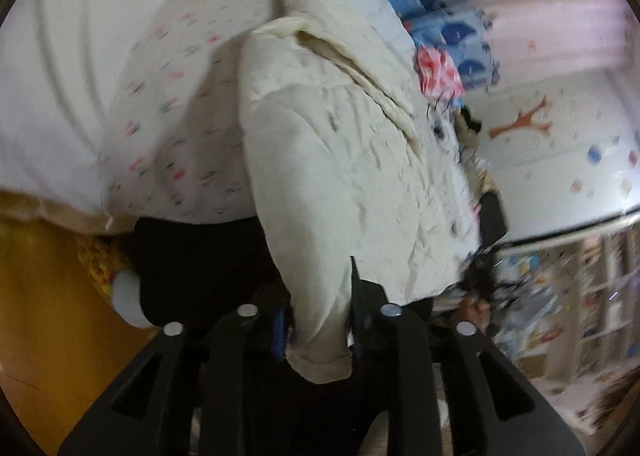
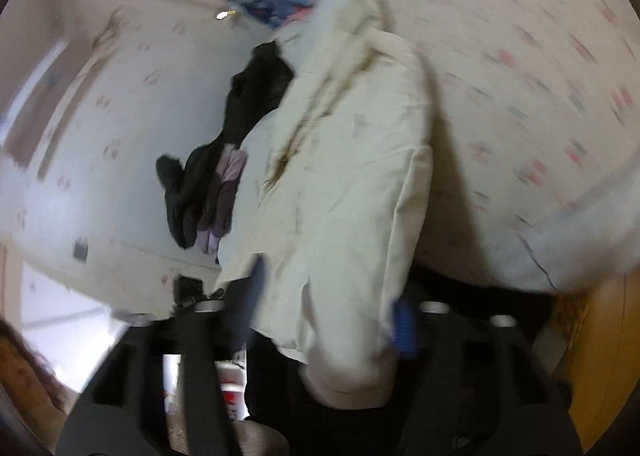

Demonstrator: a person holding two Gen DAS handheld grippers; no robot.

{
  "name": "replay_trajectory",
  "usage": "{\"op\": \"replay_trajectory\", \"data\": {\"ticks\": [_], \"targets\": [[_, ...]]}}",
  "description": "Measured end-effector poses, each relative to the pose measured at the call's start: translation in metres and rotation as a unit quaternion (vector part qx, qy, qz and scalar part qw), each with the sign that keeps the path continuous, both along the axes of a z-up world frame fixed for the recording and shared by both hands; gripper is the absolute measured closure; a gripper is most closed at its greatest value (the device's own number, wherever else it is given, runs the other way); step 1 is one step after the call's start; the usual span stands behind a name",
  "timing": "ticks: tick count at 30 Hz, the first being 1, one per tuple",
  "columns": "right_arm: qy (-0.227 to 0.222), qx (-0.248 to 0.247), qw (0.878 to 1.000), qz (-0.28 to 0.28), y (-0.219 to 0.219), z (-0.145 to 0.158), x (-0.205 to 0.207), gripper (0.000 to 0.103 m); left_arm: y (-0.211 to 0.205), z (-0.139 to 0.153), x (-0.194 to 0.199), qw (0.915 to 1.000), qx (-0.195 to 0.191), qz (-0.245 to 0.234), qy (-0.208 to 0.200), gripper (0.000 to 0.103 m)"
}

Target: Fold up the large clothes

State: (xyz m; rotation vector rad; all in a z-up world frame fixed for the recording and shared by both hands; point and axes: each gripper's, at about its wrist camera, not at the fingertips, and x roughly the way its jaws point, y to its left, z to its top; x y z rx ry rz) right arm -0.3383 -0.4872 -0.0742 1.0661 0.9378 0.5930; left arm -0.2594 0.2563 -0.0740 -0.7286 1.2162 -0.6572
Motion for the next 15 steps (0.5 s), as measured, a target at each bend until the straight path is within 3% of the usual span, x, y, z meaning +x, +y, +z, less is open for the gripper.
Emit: {"op": "replay_trajectory", "data": {"ticks": [1,3,4,7,12,14,15], "targets": [[0.007,0.009,1.0,-0.004,-0.004,-0.009,0.0,0.022,0.007,-0.004,0.001,0.9998,-0.015,0.01,0.003,0.061],[0.016,0.02,1.0,-0.002,-0.008,-0.022,0.004,0.015,0.017,-0.011,0.005,0.9991,-0.031,0.029,-0.001,0.027],[0.02,0.024,1.0,-0.001,-0.007,-0.027,0.006,0.015,0.02,-0.014,0.008,0.9984,-0.04,0.04,-0.001,0.017],[0.031,0.034,0.999,0.016,0.001,-0.04,0.015,0.015,0.015,-0.023,0.018,0.9972,-0.064,0.04,0.008,0.009],[0.026,0.027,0.998,0.047,0.032,-0.049,0.026,0.015,-0.026,-0.035,0.022,0.9987,-0.045,-0.013,0.021,0.009],[0.012,0.023,0.998,0.049,0.041,-0.045,0.028,0.027,-0.042,-0.036,0.022,0.9994,-0.024,-0.018,0.017,0.009],[0.006,0.019,0.999,0.051,0.045,-0.043,0.028,0.042,-0.046,-0.036,0.022,0.9996,-0.015,-0.016,0.016,0.014]]}}
